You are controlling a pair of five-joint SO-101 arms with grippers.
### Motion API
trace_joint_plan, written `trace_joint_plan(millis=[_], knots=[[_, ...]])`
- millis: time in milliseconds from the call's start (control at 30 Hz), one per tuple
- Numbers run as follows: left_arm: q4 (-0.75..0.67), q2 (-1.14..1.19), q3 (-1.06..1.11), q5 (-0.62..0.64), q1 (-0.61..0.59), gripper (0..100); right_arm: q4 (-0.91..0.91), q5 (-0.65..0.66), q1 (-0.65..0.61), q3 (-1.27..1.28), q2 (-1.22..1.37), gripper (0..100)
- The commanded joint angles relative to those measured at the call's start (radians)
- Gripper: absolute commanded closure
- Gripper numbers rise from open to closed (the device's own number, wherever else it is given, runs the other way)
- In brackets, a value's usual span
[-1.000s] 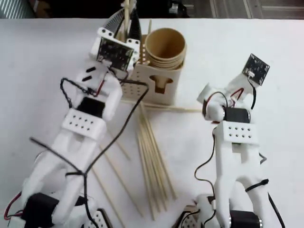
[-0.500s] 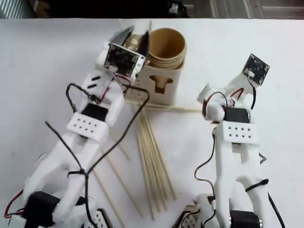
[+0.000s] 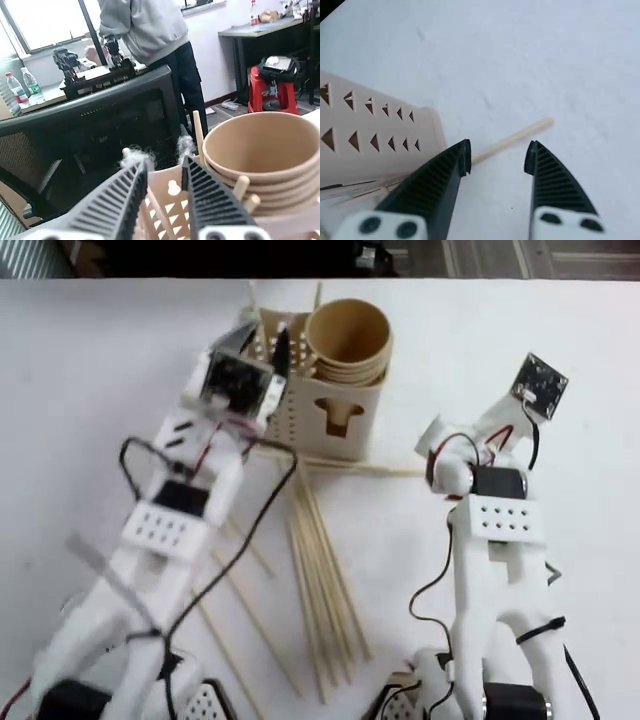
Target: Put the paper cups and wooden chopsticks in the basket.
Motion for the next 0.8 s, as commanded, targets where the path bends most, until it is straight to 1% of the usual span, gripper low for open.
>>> trace_joint_plan(millis=[0,133,333,433,500,600,700,767], knots=[[0.11,-0.283,0.087,0.006,-0.018,88,-0.016,0.002,0.012,-0.011,-0.024,81.5],[0.331,-0.461,0.118,0.012,-0.094,88,-0.016,0.002,0.012,-0.009,-0.024,81.5],[0.669,-0.595,0.114,0.008,-0.196,88,-0.008,0.006,0.013,-0.008,-0.024,81.5],[0.801,-0.628,0.117,0.011,-0.234,88,0.019,0.104,0.013,-0.008,-0.025,81.5],[0.861,-0.65,0.121,0.012,-0.259,88,0.044,0.173,0.005,-0.011,-0.031,81.5],[0.939,-0.68,0.127,0.014,-0.305,88,0.09,0.239,0.005,-0.011,-0.09,81.5],[0.954,-0.713,0.184,0.014,-0.337,88,0.168,0.292,0.004,-0.011,-0.197,81.5],[0.945,-0.74,0.242,0.014,-0.357,88,0.222,0.351,-0.025,-0.011,-0.268,81.5]])
